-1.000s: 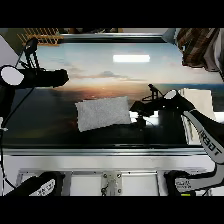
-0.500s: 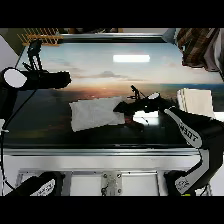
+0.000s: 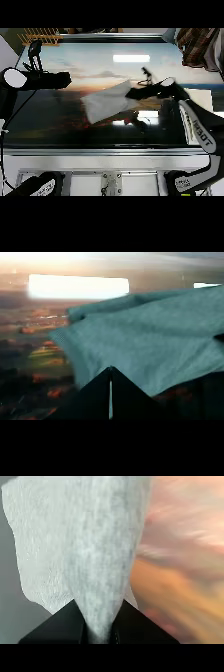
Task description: Fold the clothes and pants, and hang the long-sleeved shirts on hangers.
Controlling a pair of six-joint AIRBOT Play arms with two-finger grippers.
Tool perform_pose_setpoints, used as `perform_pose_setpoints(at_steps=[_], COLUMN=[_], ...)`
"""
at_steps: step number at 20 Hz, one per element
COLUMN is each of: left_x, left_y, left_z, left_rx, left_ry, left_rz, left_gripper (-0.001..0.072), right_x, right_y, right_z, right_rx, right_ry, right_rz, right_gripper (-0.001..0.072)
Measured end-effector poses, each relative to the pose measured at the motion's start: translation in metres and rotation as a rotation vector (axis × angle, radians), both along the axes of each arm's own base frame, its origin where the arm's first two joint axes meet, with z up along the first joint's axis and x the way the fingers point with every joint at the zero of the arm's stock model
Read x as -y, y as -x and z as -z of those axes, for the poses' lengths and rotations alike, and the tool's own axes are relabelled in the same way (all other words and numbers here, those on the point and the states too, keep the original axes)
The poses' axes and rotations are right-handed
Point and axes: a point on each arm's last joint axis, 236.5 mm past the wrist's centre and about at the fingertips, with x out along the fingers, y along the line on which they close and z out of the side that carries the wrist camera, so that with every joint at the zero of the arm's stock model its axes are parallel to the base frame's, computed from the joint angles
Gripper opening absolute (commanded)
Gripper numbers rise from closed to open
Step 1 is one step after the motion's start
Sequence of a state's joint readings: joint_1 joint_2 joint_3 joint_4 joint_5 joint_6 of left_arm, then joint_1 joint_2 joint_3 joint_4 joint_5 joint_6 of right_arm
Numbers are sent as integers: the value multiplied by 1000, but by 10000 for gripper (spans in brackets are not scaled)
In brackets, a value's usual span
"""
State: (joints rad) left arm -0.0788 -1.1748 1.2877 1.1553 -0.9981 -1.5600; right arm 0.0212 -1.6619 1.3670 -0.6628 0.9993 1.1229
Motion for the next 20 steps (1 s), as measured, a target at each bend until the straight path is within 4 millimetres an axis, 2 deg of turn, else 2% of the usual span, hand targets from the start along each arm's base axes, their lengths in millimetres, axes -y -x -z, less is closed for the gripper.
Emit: perform_pose_setpoints(at_steps=[2,4,6,8,10,13,17,18,20], left_x=[1,4,10,18,25,30,32,32,32], left_y=[1,2,4,6,8,10,11,12,13], left_z=[1,1,1,1,1,1,1,1,2], left_rx=[-3,-5,-6,-6,-6,-6,-9,-9,-15], left_ry=[0,1,3,3,3,3,3,2,2], left_rz=[2,10,24,42,59,71,77,78,81], left_gripper=[10,10,10,10,10,10,10,10,10], right_x=[83,169,248,301,336,367,377,377,380], right_y=[-26,-38,-34,-22,-10,5,31,40,63], right_z=[-31,-60,-80,-94,-107,-132,-166,-168,-157], right_rx=[42,72,83,88,103,146,185,172,104], right_ry=[70,104,120,112,110,114,164,201,284], right_rz=[179,375,556,681,763,843,879,878,887], right_gripper=[18,18,19,18,19,18,18,18,18])
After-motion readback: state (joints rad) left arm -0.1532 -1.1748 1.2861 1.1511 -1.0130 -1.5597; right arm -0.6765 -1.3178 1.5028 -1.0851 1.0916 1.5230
